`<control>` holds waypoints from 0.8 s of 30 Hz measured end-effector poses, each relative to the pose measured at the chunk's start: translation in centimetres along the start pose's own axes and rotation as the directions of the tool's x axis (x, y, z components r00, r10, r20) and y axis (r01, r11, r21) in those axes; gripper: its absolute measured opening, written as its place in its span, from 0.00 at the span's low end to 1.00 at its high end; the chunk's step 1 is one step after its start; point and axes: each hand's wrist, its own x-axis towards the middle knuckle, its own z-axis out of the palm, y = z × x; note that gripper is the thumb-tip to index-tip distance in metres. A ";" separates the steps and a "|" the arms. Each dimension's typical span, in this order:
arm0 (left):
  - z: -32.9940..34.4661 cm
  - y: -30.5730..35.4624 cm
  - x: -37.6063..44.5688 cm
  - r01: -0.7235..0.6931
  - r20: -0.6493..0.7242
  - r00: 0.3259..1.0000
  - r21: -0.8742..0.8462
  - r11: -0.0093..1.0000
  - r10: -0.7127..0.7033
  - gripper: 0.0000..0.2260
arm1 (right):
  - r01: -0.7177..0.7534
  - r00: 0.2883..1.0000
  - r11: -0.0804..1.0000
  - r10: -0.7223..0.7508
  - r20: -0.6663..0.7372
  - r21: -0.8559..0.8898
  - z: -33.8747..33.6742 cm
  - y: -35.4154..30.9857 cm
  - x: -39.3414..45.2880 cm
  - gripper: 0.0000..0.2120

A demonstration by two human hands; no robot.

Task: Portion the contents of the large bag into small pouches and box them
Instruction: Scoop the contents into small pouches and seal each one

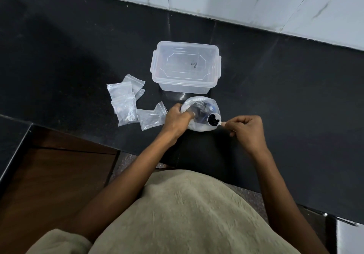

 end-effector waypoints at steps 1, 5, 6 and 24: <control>-0.1 0.0 -0.1 0.009 0.007 1.000 -0.019 1.000 -0.009 0.15 | -0.007 1.000 1.000 0.007 -0.001 -0.009 0.0 0.1 0.0 0.07; -0.2 -0.4 0.2 -0.004 0.066 0.998 -0.005 1.000 0.004 0.20 | -0.018 0.999 1.000 0.018 -0.035 0.011 0.0 0.2 0.0 0.08; -0.2 -0.6 0.3 -0.012 0.070 0.997 0.012 1.000 0.012 0.21 | -0.017 0.999 1.000 0.018 -0.037 0.020 0.0 0.2 -0.1 0.07; -0.3 -0.9 0.4 -0.078 0.135 0.988 -0.021 0.997 0.080 0.23 | -0.002 0.999 1.000 0.001 -0.044 -0.010 0.9 -0.3 -0.5 0.07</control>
